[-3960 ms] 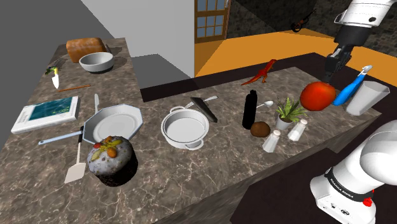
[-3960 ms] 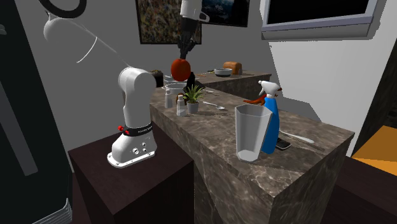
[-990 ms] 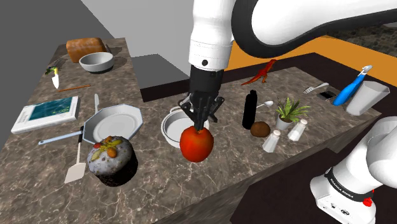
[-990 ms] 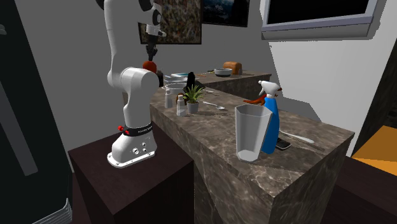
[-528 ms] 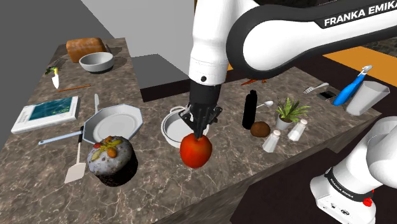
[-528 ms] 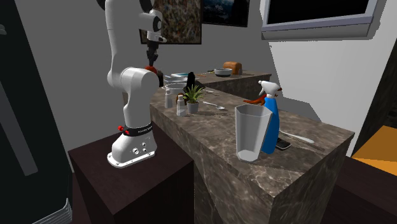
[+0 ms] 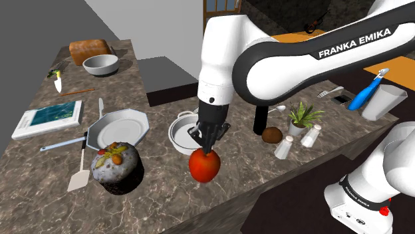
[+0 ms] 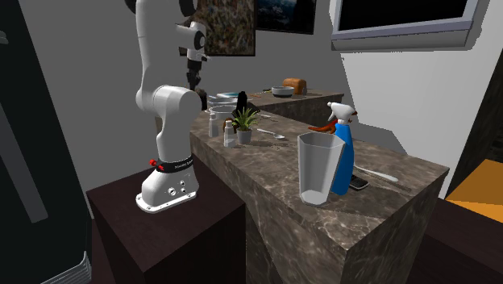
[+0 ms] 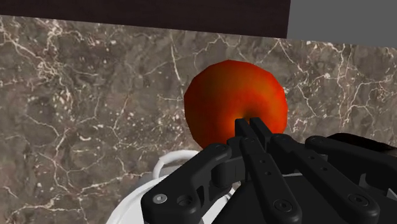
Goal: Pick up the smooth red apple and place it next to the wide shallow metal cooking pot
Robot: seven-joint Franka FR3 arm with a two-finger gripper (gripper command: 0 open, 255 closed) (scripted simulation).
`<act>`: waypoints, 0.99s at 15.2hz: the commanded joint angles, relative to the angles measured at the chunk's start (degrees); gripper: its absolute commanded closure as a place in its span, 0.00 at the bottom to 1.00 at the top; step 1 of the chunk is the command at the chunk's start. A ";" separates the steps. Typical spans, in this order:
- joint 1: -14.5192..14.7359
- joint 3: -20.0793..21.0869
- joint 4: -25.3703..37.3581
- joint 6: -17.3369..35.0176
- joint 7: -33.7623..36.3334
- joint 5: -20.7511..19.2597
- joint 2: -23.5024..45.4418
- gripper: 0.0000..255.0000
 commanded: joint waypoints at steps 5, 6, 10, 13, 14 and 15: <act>0.20 0.20 -3.11 4.51 -0.38 -0.42 1.58 1.00; 0.25 0.23 -3.57 5.27 -0.40 -0.54 1.93 1.00; 0.40 0.31 -4.82 7.47 -0.42 -0.94 3.00 1.00; 0.40 0.31 -4.82 7.47 -0.42 -0.94 3.00 1.00; 0.40 0.31 -4.82 7.47 -0.42 -0.94 3.00 1.00; 0.40 0.31 -4.82 7.47 -0.42 -0.94 3.00 1.00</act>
